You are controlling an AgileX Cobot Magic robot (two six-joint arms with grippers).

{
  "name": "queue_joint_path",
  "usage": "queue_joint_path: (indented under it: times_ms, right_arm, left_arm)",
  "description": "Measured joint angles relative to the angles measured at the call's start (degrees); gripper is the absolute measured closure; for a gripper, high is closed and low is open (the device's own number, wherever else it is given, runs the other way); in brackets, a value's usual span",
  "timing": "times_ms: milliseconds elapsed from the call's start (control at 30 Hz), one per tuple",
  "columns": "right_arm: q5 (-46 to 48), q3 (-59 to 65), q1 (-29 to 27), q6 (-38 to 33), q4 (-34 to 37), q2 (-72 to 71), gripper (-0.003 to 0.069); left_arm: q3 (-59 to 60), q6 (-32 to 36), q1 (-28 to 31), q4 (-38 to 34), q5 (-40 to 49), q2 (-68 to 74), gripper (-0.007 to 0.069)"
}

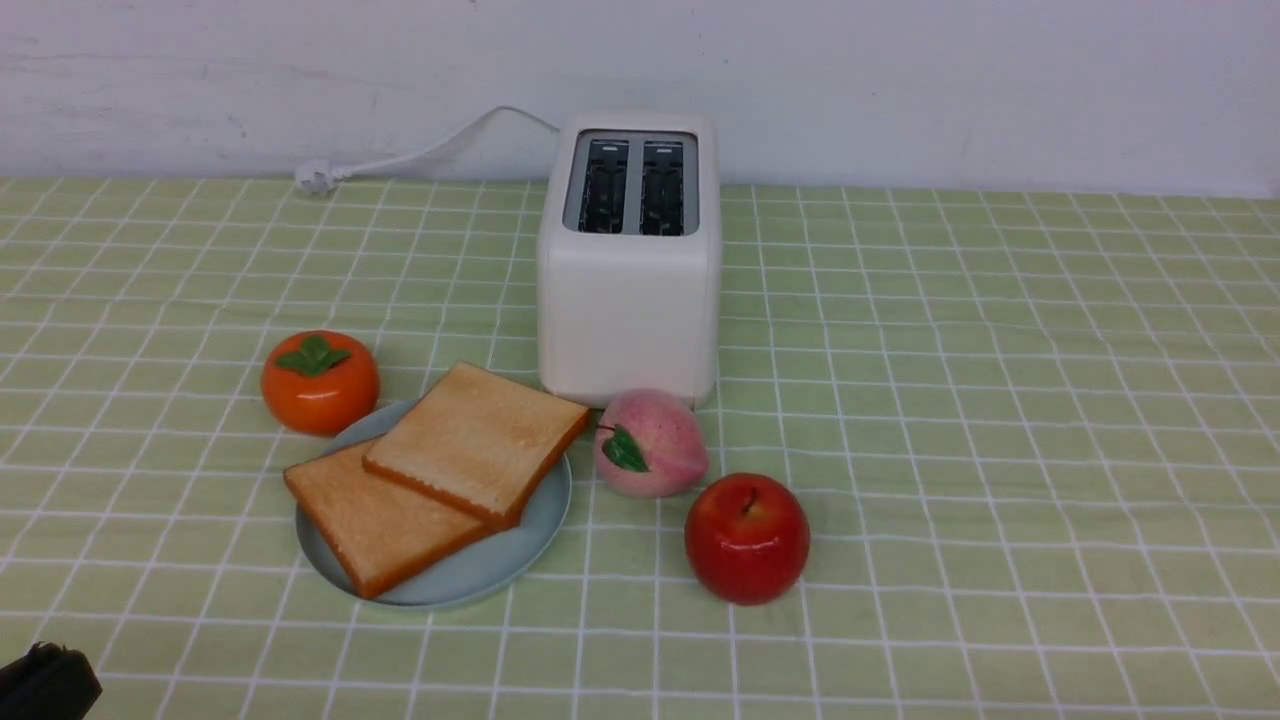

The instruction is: Take toasted bread from bread machine on green coffee tablecloth place on plate.

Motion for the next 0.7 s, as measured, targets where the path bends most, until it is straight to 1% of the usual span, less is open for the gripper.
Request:
queue_joint_path:
  times_ms: [167,467,500,600,667,700]
  right_arm:
    - [4.2,0.1,0.1,-0.3,0.0,-0.1,0.0679]
    - [4.9,0.0,1.3,-0.6,0.5,-0.1,0.0679]
    - [4.9,0.0,1.3,-1.3,1.0,-0.1,0.0679]
    - [4.4,0.0,1.3,-10.2,6.1,-0.1,0.0678]
    - [4.5,0.0,1.3,-13.8,8.6,-0.1,0.0677]
    - [4.6,0.0,1.3,-14.3,9.1,-0.1,0.0677]
  left_arm:
    - [0.0,0.0,0.0,0.0,0.0,0.0,0.0586]
    - [0.0,0.0,0.0,0.0,0.0,0.0,0.0584]
    - [0.0,0.0,0.0,0.0,0.0,0.0,0.0583]
    - [0.0,0.0,0.0,0.0,0.0,0.0,0.0577]
    - [0.0,0.0,0.0,0.0,0.0,0.0,0.0574]
    - [0.0,0.0,0.0,0.0,0.0,0.0,0.0574]
